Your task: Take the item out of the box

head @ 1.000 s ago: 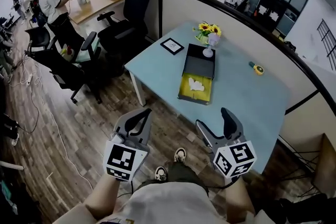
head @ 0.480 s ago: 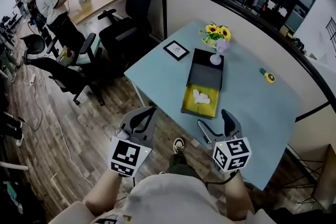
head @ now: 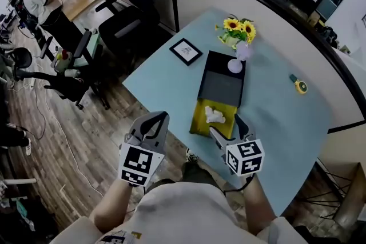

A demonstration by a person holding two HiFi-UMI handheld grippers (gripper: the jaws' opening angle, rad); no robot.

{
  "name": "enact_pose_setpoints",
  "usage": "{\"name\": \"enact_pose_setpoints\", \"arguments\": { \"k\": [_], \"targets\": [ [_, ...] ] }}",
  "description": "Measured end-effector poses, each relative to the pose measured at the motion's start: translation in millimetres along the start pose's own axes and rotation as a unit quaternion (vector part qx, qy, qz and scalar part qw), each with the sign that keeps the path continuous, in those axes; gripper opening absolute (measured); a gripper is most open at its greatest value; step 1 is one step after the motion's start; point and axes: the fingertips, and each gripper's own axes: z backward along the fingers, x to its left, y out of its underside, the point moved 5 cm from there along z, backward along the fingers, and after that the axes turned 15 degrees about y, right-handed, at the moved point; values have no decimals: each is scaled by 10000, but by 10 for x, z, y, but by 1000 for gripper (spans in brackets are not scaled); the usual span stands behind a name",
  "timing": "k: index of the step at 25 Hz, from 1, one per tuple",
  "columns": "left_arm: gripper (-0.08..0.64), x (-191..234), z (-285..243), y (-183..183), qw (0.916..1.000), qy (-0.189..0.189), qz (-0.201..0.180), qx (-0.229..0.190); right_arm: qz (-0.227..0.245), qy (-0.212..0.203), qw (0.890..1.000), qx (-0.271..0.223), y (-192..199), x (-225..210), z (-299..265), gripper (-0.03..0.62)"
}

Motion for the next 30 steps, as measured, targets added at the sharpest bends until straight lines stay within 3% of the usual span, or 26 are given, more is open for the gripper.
{"name": "enact_pose_setpoints", "arguments": {
  "k": [8, 17, 23, 30],
  "targets": [
    [5, 290, -813, 385, 9966, 250, 277, 730, 157, -229, 9962, 821, 309, -262, -803, 410],
    [5, 451, -1298, 821, 9881, 434, 502, 1391, 476, -335, 9870, 1501, 664, -310, -1337, 414],
    [5, 601, -1487, 1088, 9822, 605, 598, 1675, 868, -396, 9720, 2148, 975, -211, -1575, 417],
    [5, 784, -1562, 1417, 9729, 964, 677, 1989, 1438, 0, 9545, 2612, 1221, -135, -1767, 400]
  ]
}}
